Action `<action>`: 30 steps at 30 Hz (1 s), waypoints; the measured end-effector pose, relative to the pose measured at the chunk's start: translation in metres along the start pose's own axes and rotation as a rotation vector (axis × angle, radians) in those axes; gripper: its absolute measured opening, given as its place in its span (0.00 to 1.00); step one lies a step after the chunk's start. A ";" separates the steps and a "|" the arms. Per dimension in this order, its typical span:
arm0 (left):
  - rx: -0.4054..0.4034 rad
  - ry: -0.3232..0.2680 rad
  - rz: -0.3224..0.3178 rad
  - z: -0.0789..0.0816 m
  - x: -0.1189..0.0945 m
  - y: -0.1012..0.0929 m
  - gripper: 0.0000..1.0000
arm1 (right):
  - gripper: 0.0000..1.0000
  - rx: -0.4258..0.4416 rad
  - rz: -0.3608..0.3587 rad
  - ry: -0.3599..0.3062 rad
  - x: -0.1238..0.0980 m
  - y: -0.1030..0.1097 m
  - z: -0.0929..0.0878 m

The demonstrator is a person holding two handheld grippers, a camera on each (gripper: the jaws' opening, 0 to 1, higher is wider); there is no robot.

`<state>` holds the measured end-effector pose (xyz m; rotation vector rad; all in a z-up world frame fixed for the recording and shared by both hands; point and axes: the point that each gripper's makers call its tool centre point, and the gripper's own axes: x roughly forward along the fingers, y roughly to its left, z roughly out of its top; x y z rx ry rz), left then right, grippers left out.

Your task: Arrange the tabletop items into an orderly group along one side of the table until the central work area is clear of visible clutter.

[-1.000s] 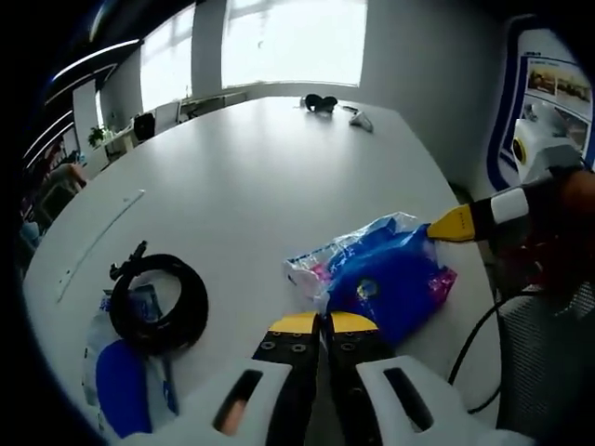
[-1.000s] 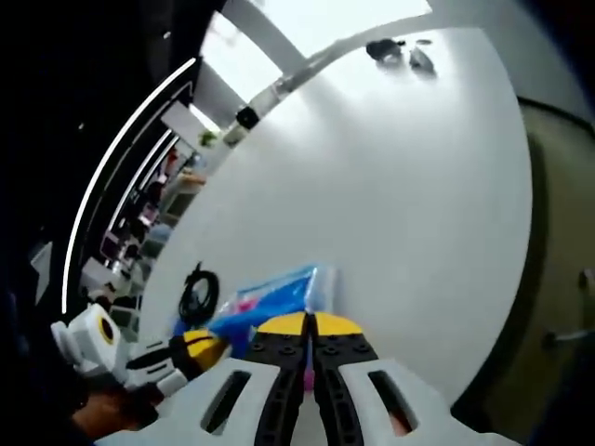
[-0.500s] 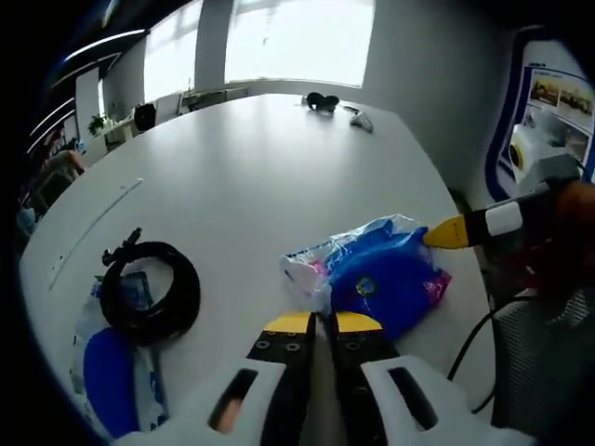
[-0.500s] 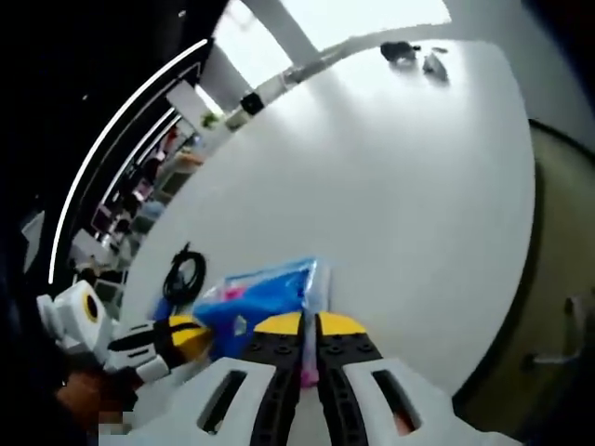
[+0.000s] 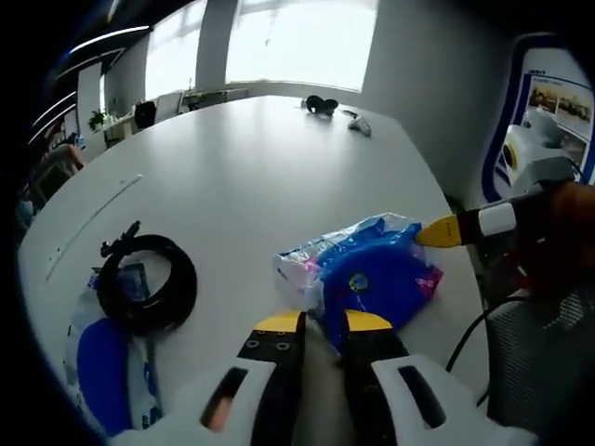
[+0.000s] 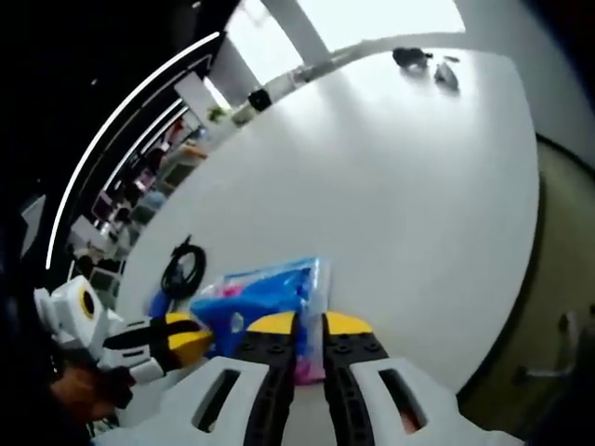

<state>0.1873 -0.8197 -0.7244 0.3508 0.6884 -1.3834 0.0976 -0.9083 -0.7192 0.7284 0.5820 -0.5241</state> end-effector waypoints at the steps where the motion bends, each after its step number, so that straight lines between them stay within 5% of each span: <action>1: -0.001 -0.003 0.003 0.000 -0.001 0.001 0.15 | 0.08 -0.011 0.001 -0.004 0.000 0.000 0.001; 18: -0.080 -0.083 0.024 0.006 -0.023 0.021 0.20 | 0.17 -0.098 0.016 -0.093 -0.006 0.010 0.025; 30: -0.146 -0.098 0.115 0.000 -0.044 0.057 0.20 | 0.19 -0.113 0.051 -0.111 -0.002 0.031 0.037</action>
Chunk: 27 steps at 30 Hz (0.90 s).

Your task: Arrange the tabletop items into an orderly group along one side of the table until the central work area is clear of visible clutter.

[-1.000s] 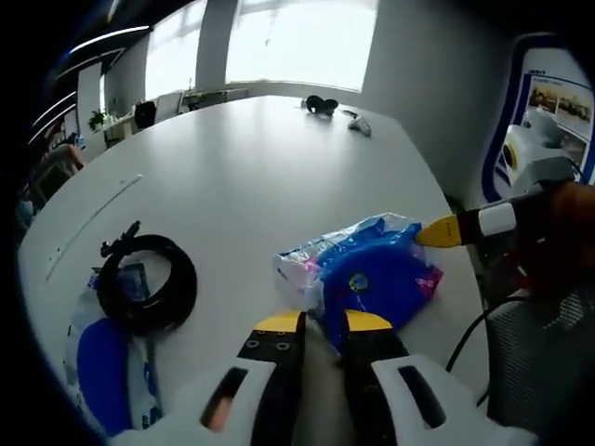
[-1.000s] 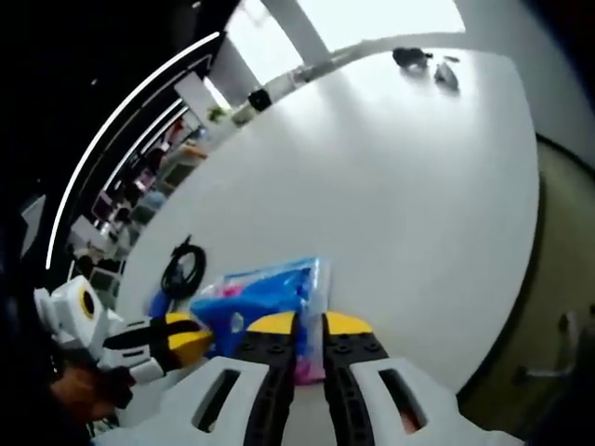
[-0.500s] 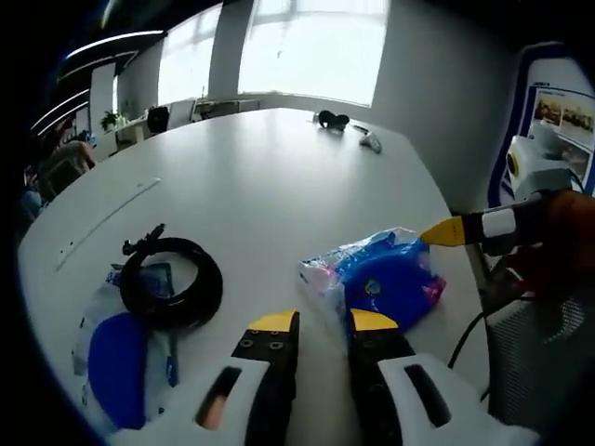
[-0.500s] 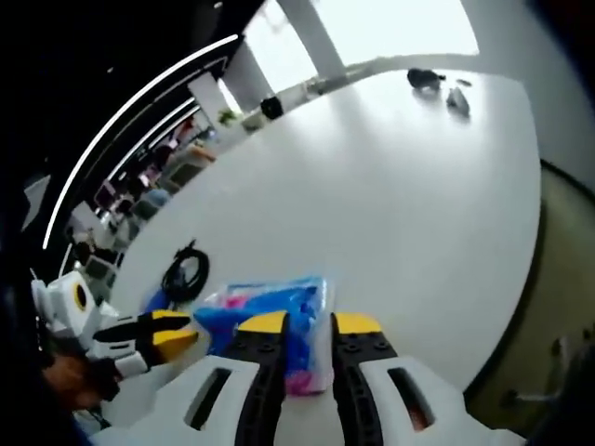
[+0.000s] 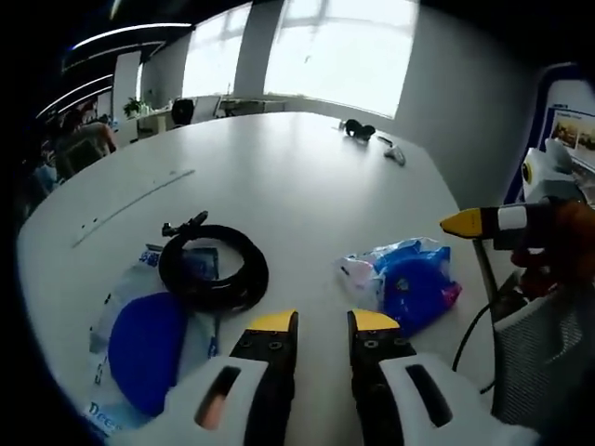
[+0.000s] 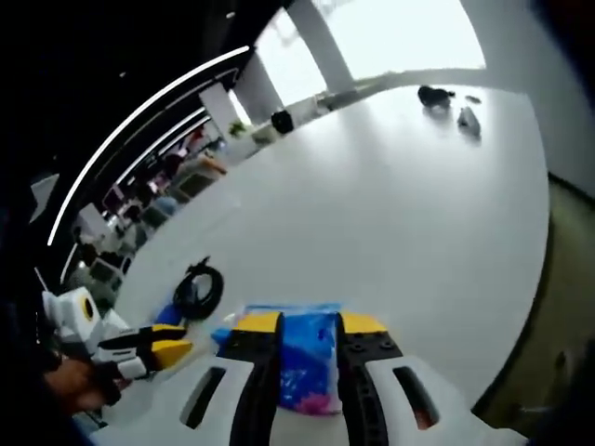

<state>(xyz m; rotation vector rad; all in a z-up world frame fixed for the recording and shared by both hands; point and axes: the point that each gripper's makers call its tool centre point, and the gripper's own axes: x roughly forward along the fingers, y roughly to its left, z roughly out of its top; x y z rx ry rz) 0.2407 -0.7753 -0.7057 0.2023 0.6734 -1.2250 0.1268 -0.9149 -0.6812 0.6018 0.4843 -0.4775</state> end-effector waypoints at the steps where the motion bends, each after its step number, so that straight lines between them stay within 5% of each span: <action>1: -0.007 -0.002 0.005 0.000 -0.001 0.002 0.20 | 0.19 -0.008 0.005 0.003 0.001 0.004 0.000; 27: -0.116 -0.060 0.137 -0.006 -0.043 0.061 0.19 | 0.20 -0.096 0.108 0.063 0.022 0.062 -0.012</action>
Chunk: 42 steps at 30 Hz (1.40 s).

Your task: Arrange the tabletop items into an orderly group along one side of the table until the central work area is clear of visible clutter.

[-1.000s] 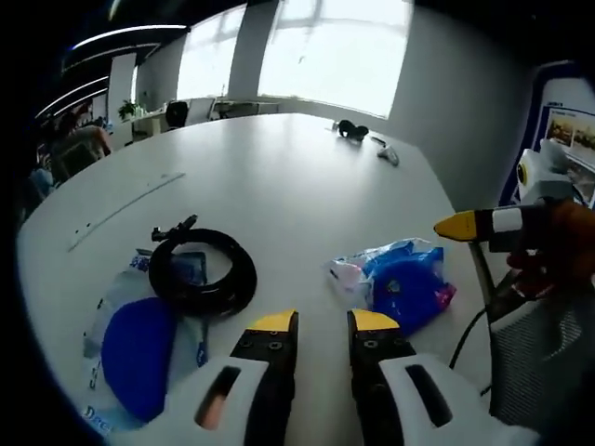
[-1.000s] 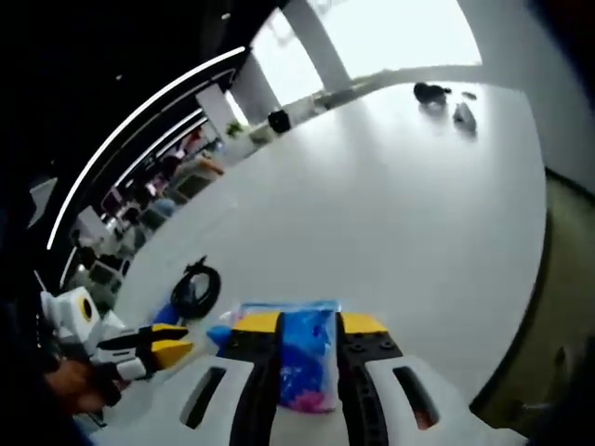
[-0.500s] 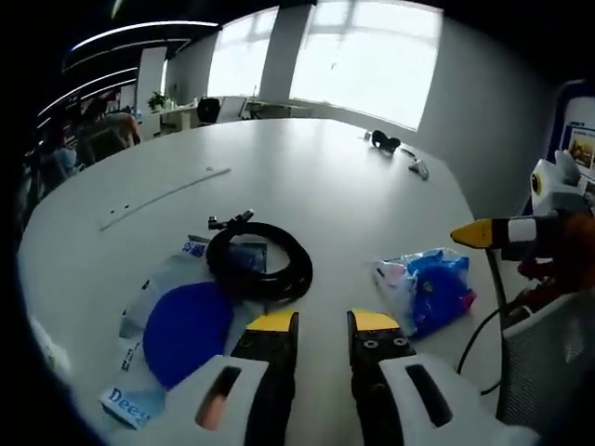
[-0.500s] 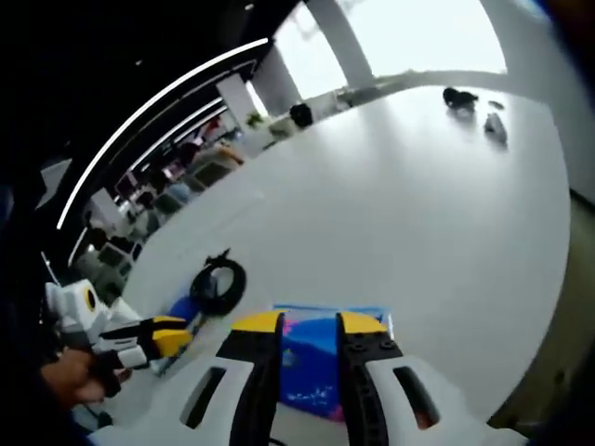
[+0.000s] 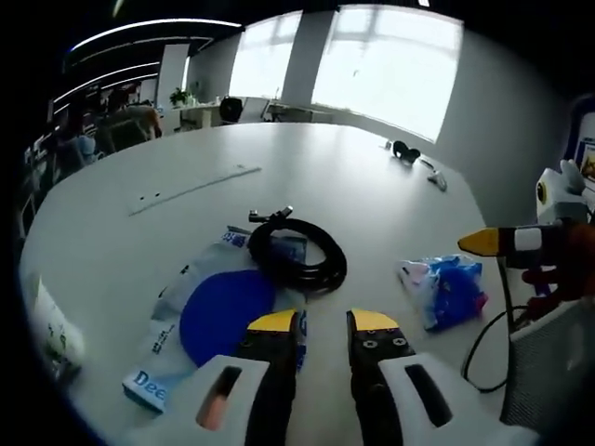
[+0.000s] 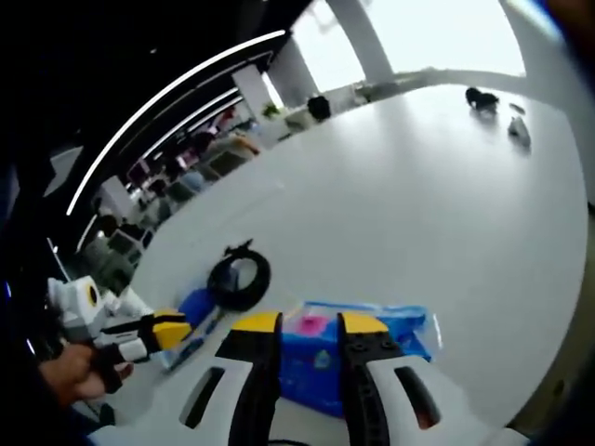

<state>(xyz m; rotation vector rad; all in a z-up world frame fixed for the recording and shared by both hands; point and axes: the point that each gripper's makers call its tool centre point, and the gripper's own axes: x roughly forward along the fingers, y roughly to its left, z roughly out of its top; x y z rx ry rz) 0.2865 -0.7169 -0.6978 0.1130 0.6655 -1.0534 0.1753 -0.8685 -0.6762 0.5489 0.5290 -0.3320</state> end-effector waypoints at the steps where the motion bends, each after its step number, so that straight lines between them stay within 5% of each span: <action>1: -0.005 -0.002 0.004 0.000 -0.001 0.002 0.19 | 0.20 -0.001 0.004 0.002 0.001 0.002 0.000; 18: -0.100 -0.035 0.083 -0.005 -0.019 0.031 0.19 | 0.21 -0.026 0.058 0.034 0.020 0.028 -0.005; 42: -0.158 -0.048 0.127 -0.012 -0.026 0.046 0.20 | 0.21 -0.091 0.120 0.092 0.050 0.060 -0.008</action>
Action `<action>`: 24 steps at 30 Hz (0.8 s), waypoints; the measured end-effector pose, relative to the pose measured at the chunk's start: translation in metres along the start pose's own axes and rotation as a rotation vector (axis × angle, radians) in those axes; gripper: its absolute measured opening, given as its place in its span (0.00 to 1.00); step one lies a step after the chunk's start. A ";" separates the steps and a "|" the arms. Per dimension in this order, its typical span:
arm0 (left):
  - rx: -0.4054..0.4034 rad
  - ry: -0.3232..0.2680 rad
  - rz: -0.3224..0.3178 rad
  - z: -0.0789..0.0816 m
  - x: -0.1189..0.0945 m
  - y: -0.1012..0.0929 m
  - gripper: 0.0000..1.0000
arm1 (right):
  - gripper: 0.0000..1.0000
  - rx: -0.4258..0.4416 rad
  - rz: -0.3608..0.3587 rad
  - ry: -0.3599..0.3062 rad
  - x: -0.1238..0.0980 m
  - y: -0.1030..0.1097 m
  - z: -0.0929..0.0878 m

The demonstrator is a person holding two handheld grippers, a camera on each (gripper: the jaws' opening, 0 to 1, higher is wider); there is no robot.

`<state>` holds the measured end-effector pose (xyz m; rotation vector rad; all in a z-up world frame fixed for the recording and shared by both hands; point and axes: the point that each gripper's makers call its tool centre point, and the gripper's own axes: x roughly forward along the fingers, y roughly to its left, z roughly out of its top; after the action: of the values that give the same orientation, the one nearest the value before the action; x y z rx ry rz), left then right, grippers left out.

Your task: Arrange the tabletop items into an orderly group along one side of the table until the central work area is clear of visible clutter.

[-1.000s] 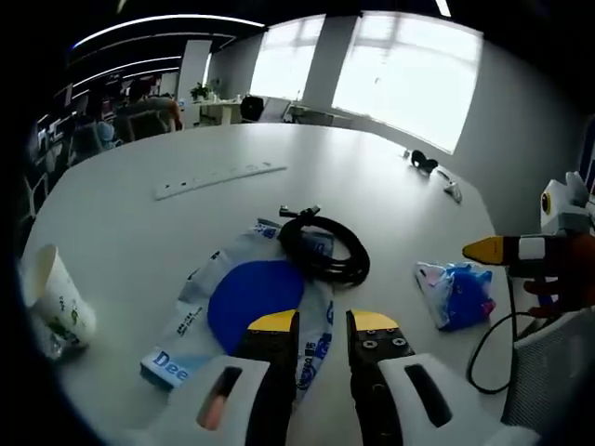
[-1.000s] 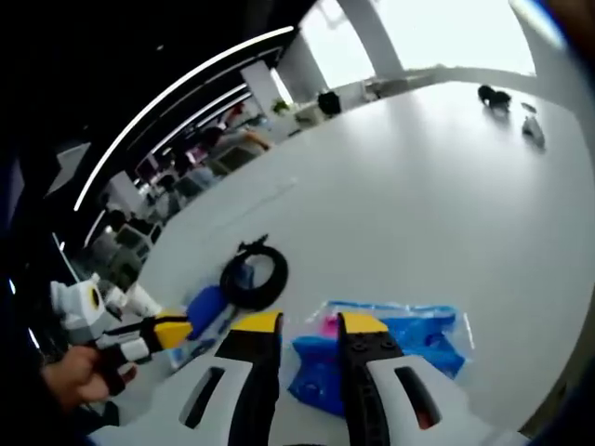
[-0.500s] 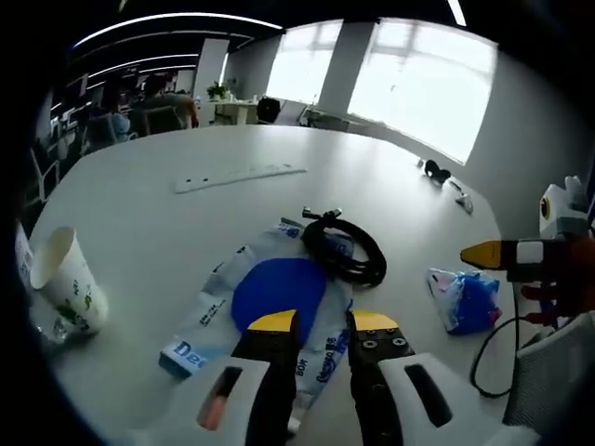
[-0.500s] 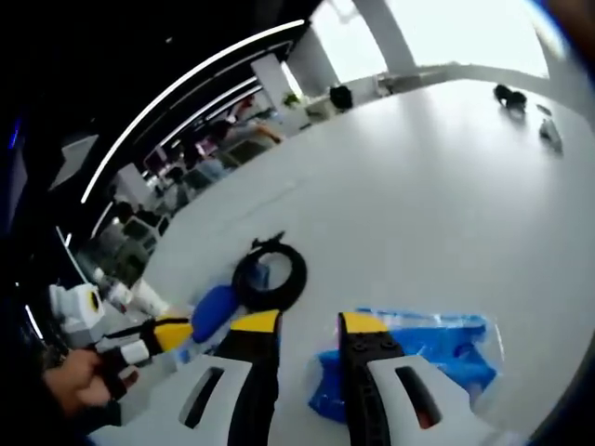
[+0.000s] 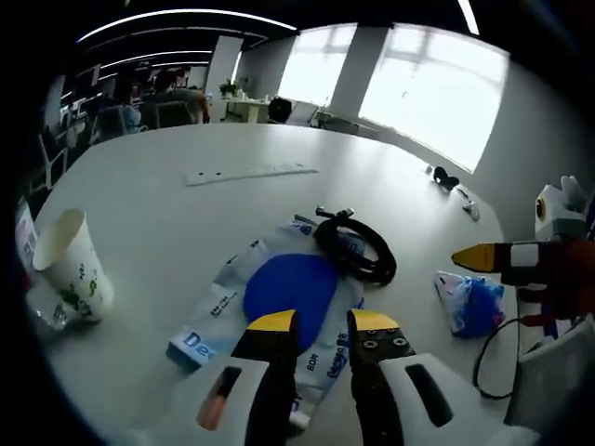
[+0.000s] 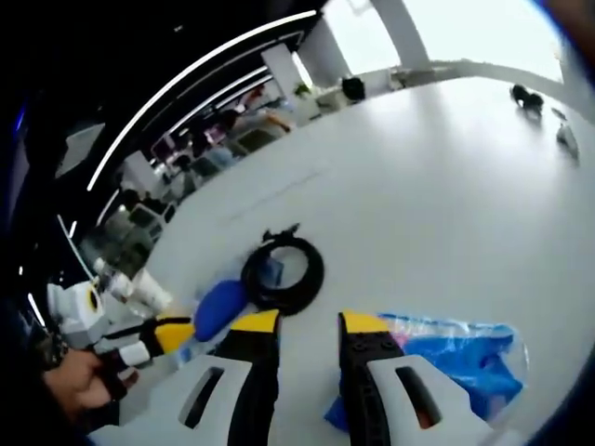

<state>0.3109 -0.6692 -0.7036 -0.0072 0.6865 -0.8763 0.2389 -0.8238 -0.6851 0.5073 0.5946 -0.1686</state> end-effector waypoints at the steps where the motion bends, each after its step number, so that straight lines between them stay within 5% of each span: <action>1: -0.001 -0.001 0.000 0.000 0.000 0.000 0.20 | 0.21 -0.011 0.003 0.004 0.002 0.002 0.001; 24: -0.057 -0.023 -0.018 0.021 0.027 -0.014 0.22 | 0.21 -0.046 0.028 0.042 0.032 0.000 0.017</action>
<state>0.3250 -0.7029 -0.6981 -0.0744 0.6907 -0.8726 0.2733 -0.8330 -0.6909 0.4757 0.6302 -0.1178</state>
